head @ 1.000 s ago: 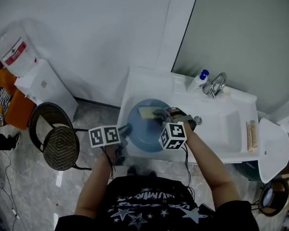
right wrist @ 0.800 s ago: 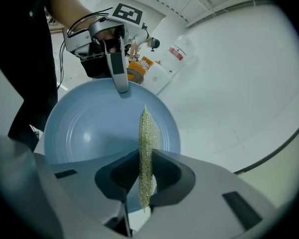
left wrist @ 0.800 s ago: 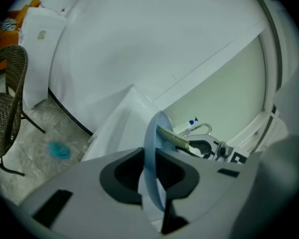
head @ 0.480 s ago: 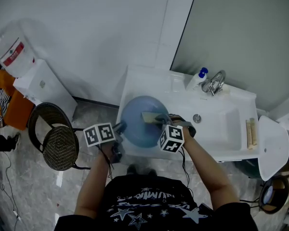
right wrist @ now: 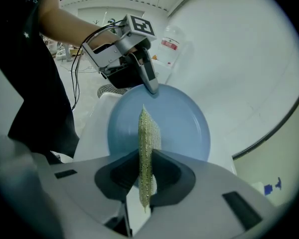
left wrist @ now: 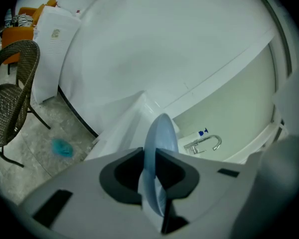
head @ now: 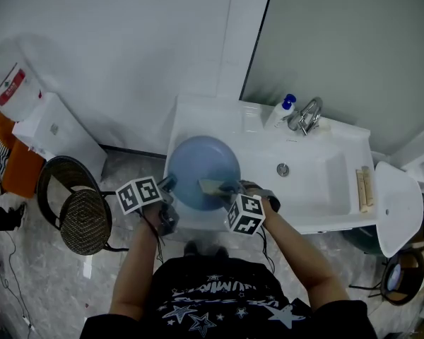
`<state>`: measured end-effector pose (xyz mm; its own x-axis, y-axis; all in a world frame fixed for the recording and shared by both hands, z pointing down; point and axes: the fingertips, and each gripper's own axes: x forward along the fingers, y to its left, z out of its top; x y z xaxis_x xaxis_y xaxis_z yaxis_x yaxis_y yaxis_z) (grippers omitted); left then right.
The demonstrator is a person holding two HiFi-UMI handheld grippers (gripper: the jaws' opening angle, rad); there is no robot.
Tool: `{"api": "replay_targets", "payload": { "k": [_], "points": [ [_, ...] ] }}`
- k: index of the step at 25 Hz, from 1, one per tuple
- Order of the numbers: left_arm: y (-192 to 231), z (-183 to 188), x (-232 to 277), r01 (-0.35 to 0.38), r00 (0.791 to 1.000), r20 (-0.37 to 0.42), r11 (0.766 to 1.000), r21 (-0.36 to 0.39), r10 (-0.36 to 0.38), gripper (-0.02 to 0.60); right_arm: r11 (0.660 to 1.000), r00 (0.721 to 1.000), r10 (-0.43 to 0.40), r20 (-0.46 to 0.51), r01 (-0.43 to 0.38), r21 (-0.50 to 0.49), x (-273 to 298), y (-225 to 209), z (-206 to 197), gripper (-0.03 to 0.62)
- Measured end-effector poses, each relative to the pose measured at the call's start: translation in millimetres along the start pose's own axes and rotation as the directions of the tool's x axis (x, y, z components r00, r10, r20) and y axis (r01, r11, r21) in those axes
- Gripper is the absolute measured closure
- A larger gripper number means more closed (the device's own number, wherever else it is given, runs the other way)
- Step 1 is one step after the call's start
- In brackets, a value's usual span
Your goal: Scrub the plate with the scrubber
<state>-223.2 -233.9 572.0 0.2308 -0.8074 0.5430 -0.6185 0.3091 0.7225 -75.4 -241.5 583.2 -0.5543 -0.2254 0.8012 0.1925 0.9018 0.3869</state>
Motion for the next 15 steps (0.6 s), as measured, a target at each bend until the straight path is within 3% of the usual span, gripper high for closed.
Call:
{"api": "replay_targets", "payload": {
  "k": [15],
  "points": [
    [3, 3, 2, -0.032, 0.999, 0.021, 0.999, 0.009, 0.032, 0.526, 0.976, 0.980, 0.109, 0.165, -0.137, 0.169, -12, 20, 24, 0.523]
  ]
}}
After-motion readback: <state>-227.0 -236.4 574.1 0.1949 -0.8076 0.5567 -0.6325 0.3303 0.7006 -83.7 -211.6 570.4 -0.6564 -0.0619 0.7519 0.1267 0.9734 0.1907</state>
